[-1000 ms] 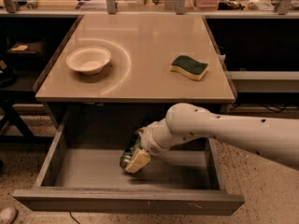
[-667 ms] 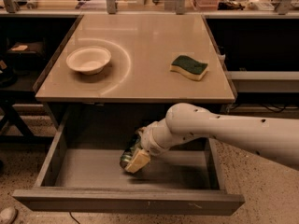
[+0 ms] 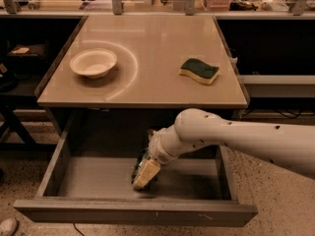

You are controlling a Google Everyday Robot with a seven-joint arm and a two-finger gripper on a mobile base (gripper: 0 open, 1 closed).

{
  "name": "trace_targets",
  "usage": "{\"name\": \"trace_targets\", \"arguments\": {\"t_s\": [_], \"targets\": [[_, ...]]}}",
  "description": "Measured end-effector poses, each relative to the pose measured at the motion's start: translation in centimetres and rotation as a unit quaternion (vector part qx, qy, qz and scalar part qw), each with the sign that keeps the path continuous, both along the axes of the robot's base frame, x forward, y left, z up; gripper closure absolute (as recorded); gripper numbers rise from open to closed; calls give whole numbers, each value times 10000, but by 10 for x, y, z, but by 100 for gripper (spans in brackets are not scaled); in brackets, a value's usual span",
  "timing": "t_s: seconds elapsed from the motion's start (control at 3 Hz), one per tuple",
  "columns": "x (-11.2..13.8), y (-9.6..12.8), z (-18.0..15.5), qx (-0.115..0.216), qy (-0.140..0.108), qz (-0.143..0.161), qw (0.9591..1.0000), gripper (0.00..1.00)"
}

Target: Place green can into top drawer

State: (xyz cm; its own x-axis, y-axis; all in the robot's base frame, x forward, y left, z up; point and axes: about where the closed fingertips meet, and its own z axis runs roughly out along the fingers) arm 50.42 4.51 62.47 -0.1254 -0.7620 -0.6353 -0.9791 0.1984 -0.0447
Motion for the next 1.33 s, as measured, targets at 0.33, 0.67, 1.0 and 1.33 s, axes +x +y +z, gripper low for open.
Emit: {"name": "trace_targets", "arguments": {"t_s": [0.33, 0.67, 1.0, 1.33], "targets": [[-2, -4, 9, -22, -104, -30, 9999, 0], [-14, -26, 32, -305, -257, -358, 9986, 0], [-36, -58, 73, -776, -406, -883, 9922, 0], [-56, -81, 126, -1391, -667, -1250, 9801, 0]]}}
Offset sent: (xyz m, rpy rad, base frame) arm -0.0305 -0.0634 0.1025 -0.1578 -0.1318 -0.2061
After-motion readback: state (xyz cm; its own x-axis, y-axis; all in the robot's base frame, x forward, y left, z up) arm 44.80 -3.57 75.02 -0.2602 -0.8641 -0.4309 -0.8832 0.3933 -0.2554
